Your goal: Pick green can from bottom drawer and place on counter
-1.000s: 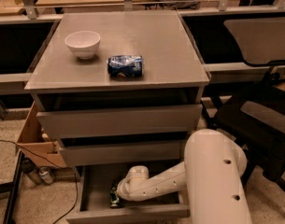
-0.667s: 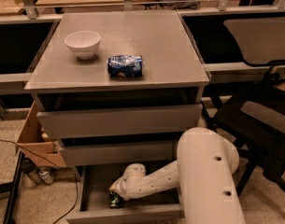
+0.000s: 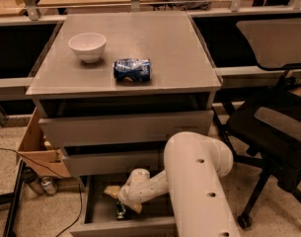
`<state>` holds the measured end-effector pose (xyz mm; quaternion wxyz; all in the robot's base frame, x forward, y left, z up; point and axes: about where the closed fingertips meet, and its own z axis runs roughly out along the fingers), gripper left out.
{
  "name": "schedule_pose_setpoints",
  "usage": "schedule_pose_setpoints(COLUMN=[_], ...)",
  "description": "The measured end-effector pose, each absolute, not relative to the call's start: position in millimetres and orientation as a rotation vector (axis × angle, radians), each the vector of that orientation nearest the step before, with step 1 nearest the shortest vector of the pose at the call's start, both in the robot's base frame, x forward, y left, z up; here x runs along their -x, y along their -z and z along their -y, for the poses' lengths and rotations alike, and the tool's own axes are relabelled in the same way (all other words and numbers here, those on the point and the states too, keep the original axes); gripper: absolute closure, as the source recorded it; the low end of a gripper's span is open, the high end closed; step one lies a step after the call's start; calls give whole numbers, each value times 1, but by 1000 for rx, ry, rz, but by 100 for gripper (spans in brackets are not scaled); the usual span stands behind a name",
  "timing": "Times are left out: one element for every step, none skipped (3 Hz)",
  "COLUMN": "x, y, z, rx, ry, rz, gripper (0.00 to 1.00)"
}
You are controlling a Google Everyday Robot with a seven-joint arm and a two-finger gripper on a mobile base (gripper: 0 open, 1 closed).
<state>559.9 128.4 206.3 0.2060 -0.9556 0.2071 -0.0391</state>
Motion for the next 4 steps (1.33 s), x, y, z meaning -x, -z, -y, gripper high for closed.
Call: schedule_pose_setpoints(x=[-563, -564, -566, -570], y=[-189, -179, -167, -156], z=[-151, -165, -179, -192], rx=[2675, 2680, 2670, 2655], ry=[57, 31, 7, -26], rz=[-538, -525, -530, -547], gripper=[0, 0, 0, 2])
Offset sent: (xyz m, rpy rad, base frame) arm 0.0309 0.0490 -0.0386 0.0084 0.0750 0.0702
